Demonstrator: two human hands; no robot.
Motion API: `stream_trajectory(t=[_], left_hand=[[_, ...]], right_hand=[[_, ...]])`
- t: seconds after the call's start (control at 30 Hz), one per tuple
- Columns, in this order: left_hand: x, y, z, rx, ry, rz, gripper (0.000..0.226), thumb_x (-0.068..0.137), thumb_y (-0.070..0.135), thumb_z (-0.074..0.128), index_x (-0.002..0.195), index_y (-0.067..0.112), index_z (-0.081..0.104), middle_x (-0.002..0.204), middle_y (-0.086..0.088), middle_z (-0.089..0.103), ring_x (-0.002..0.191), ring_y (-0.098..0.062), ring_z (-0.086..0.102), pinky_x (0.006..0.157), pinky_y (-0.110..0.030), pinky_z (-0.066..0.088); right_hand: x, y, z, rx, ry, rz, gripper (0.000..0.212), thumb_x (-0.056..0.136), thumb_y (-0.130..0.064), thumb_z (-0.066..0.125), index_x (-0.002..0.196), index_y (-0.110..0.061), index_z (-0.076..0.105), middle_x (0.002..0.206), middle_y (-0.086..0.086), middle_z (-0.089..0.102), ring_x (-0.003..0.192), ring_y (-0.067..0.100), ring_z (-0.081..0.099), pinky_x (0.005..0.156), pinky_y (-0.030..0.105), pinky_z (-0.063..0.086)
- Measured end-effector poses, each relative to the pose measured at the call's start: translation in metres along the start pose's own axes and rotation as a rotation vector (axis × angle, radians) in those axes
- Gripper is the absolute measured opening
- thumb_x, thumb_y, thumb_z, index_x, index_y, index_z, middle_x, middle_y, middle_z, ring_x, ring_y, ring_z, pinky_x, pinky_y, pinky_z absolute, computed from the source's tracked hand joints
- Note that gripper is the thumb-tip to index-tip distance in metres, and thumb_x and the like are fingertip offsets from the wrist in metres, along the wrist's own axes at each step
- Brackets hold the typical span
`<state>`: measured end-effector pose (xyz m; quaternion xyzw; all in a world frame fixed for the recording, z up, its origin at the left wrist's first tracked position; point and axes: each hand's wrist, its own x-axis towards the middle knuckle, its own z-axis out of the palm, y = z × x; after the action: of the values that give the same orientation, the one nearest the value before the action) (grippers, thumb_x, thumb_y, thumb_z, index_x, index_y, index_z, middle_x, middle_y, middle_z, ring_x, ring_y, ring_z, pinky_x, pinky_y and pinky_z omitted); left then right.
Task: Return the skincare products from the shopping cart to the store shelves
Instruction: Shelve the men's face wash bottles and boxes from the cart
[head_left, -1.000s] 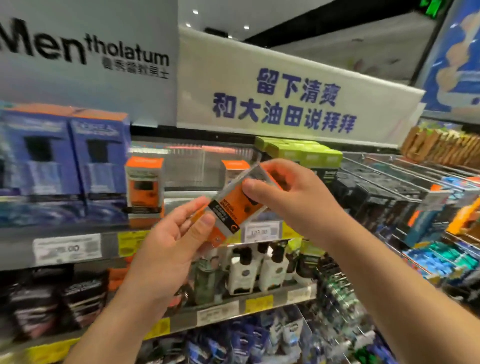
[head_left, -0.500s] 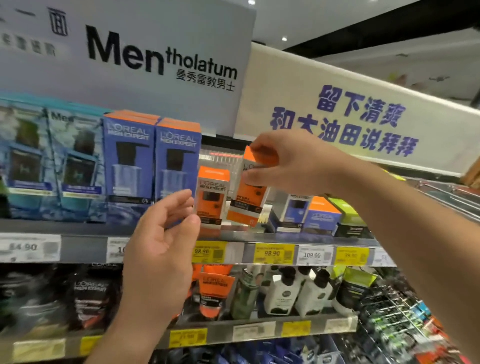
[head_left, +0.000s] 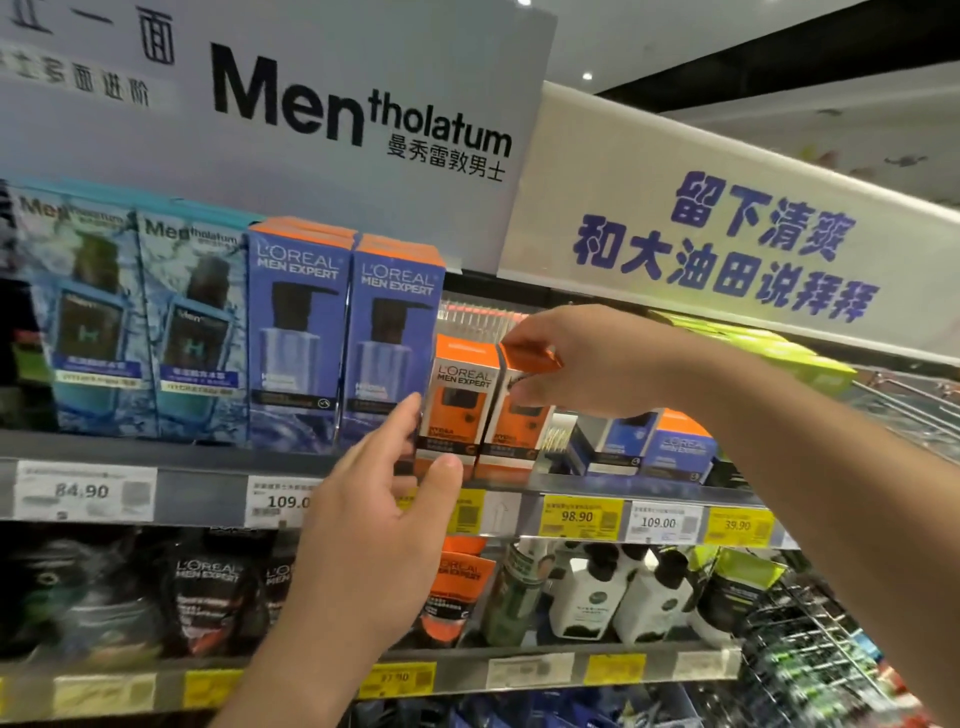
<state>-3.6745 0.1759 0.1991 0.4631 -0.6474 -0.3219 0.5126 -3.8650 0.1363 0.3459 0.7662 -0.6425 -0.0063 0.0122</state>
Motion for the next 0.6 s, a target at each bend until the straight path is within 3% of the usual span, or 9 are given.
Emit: stream_trajectory(t=[0.1,0.3,0.4,0.6], left_hand=[[-0.0005,0.0020,-0.0002,0.007,-0.017,-0.018,0.060,0.092,0.059,0.049,0.150,0.052,0.039,0.130,0.028,0.052,0.096,0.010,0.059,0.079,-0.015,0.044],[0.0004,0.0059,-0.0019,0.016,-0.027,-0.014,0.062,0.089,0.059,0.048,0.150,0.048,0.042,0.129,0.025,0.053,0.090,0.019,0.056,0.080,-0.020,0.048],[0.0010,0.0047,-0.0029,0.023,-0.028,-0.010,0.061,0.089,0.059,0.048,0.149,0.047,0.043,0.132,0.023,0.054,0.090,0.018,0.055,0.079,-0.021,0.047],[0.0005,0.0031,-0.0027,-0.029,-0.015,0.030,0.053,0.092,0.052,0.052,0.144,0.046,0.048,0.128,0.029,0.054,0.105,0.026,0.048,0.070,-0.004,0.043]], right_hand=[[0.0008,0.0010,0.0022,0.077,-0.017,0.001,0.024,0.100,-0.040,0.064,0.123,-0.032,0.060,0.103,-0.013,0.068,0.083,0.008,0.068,0.065,0.021,0.052],[0.0016,0.0015,0.0023,0.092,-0.039,-0.021,0.031,0.102,-0.033,0.062,0.132,-0.033,0.055,0.102,-0.018,0.065,0.080,0.005,0.066,0.059,0.015,0.048],[0.0013,0.0002,0.0024,0.075,-0.035,-0.016,0.033,0.102,-0.033,0.063,0.134,-0.031,0.055,0.107,-0.016,0.066,0.090,0.008,0.066,0.065,0.017,0.047],[-0.0063,-0.0055,-0.0016,0.048,-0.024,0.009,0.049,0.101,-0.041,0.062,0.147,-0.032,0.048,0.127,-0.008,0.063,0.110,0.014,0.059,0.074,0.018,0.042]])
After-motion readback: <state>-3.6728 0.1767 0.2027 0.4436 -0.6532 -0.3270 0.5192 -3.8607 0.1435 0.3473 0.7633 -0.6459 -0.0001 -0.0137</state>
